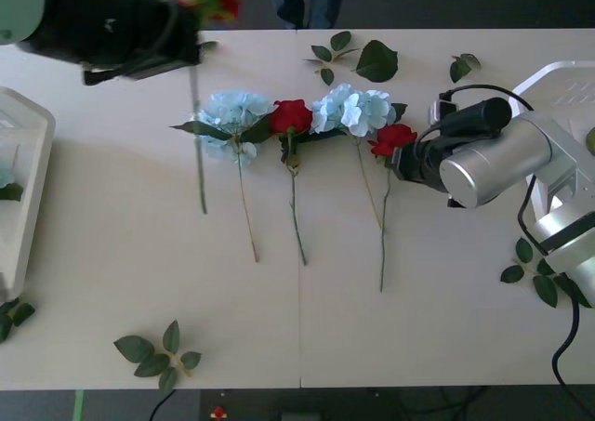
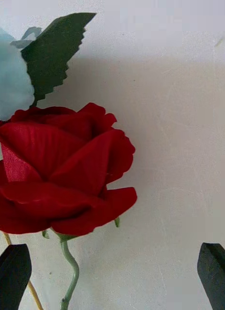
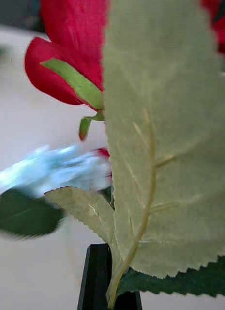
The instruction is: Place the red flowers into the right box and the blue flowers into the left box. If a person shows an open palm, hand one flower to the person first, then continue sorting.
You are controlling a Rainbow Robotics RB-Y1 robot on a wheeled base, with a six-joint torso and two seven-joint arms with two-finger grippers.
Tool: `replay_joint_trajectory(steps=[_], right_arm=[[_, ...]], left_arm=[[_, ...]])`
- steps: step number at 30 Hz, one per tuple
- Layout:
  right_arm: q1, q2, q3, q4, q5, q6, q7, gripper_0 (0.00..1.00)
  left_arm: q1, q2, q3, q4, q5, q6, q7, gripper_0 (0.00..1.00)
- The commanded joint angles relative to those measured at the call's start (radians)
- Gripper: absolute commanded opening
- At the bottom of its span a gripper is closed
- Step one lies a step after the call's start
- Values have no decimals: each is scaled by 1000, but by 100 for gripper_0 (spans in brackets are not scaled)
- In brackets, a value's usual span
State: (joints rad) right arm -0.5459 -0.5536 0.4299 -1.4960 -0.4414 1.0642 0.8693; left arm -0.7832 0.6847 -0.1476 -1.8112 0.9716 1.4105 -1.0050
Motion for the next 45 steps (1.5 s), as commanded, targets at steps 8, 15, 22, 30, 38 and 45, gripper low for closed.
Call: replay_joint_trajectory(steps=[8,15,22,30,38,45], right_arm=[[-43,38,41,-4,27,-41,-38,100],[-19,-5,33,-21,-68,-198,-9,100],[69,-88,-94,-190,-267,-144,25,100],[224,-132,-382,-441,-504,151,181,100],[353,-138,-579,-491,-904,188,639,100],[402,-140,-645,-491,-1174,186,1120,100]], left_arm=[[90,-298,191,-143,75,-125,-348,0],[231,-329,180,-212,248,-347,-547,0],[292,-310,91,-220,355,-505,-707,0],[297,-228,-58,-217,383,-713,-741,0],[297,-160,-130,-218,401,-820,-744,0],[297,-155,-130,-218,438,-820,-754,0]])
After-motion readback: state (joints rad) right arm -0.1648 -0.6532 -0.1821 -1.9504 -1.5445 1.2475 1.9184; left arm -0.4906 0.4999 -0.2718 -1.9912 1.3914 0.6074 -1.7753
